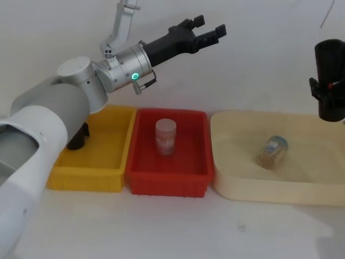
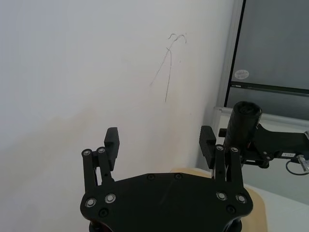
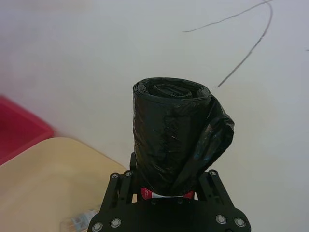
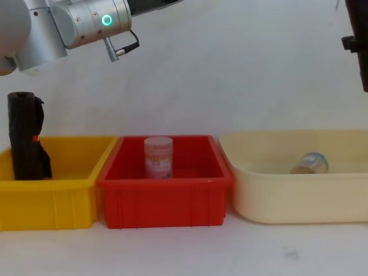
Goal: Pick up the garbage bag with the one hand and transfer it to the other hand.
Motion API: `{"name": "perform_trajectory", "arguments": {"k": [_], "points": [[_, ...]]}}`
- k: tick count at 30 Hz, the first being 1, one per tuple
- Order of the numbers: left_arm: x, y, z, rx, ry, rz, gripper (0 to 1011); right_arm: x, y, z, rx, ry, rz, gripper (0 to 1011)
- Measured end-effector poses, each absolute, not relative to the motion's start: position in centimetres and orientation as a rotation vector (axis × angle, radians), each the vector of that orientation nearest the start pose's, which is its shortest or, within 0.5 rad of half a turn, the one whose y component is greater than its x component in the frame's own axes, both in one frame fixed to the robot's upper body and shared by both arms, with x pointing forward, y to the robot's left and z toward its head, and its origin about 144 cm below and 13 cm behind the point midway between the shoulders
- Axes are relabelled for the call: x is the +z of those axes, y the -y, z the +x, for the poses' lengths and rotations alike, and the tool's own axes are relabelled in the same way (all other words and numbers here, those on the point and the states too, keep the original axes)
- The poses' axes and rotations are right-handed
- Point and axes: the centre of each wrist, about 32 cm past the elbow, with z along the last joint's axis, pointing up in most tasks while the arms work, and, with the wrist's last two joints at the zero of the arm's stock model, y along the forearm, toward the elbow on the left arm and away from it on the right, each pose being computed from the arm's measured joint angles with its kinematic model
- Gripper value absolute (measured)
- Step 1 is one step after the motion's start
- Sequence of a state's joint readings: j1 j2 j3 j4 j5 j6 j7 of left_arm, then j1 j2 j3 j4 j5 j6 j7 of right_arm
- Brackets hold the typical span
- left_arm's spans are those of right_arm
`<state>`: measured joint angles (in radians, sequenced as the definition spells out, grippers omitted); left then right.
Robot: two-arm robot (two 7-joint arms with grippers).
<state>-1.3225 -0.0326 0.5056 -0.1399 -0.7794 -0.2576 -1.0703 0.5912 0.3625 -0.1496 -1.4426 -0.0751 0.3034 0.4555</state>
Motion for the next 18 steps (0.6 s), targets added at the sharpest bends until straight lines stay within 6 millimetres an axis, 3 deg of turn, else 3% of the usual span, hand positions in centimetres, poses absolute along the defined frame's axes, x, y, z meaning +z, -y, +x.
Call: {"name": "perform_trajectory", "arguments": {"k": [3, 18], "points": [[133.33, -18.64, 72.76, 0.452, 0.041, -0.318, 1002, 134.02, 30.43, 58.61, -1.155, 0.368, -0.339, 579], [133.33, -18.64, 72.76, 0.452, 0.041, -0.318, 1002, 134.08, 30.57, 58.83, -1.122, 0.341, -0.342, 998]]}}
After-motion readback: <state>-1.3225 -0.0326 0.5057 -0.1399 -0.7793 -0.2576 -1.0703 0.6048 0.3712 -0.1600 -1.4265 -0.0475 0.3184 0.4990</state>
